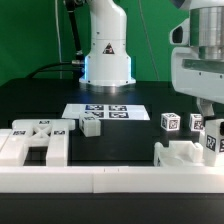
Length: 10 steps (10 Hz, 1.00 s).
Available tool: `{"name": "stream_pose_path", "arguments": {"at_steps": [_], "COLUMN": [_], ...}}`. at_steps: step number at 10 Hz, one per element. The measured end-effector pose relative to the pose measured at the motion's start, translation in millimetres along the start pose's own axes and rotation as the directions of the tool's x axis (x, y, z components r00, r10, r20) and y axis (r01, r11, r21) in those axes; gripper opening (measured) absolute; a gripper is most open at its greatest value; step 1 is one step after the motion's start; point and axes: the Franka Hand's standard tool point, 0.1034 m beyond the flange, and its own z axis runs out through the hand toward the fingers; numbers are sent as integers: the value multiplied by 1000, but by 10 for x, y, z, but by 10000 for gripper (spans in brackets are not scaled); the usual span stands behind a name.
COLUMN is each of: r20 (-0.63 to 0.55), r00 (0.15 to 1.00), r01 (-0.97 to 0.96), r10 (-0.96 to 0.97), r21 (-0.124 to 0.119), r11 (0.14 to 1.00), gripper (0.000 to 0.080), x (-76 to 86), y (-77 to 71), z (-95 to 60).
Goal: Assemble chair
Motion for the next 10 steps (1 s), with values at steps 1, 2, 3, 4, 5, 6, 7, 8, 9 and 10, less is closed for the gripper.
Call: {"name": "stream_pose_path", "arguments": {"at_steps": [1, 2, 3, 4, 5, 6, 7, 8, 9, 10], "r20": [2, 2, 3, 5, 4, 4, 5, 2, -2, 1], "r00": [997, 992, 987, 985, 987, 993, 996, 1000, 976, 962], "r01": [-79, -130, -161, -174, -158, -117, -90, 29, 216, 272], "r10": [79, 130, 161, 174, 158, 117, 90, -29, -217, -272], "r21": [0, 0, 0, 0, -1, -1, 0, -2, -27, -28], "r11": [997, 992, 987, 985, 987, 993, 996, 1000, 976, 962], "gripper": [291, 291, 291, 291, 445, 571, 571, 636, 645, 645], "x": [-4, -6, -6, -7, -10, -10, -11, -19, -36, -37], "y": [0, 1, 0, 1, 4, 5, -2, -4, 15, 13], "z": [1, 2, 2, 4, 9, 11, 5, 3, 1, 0]}}
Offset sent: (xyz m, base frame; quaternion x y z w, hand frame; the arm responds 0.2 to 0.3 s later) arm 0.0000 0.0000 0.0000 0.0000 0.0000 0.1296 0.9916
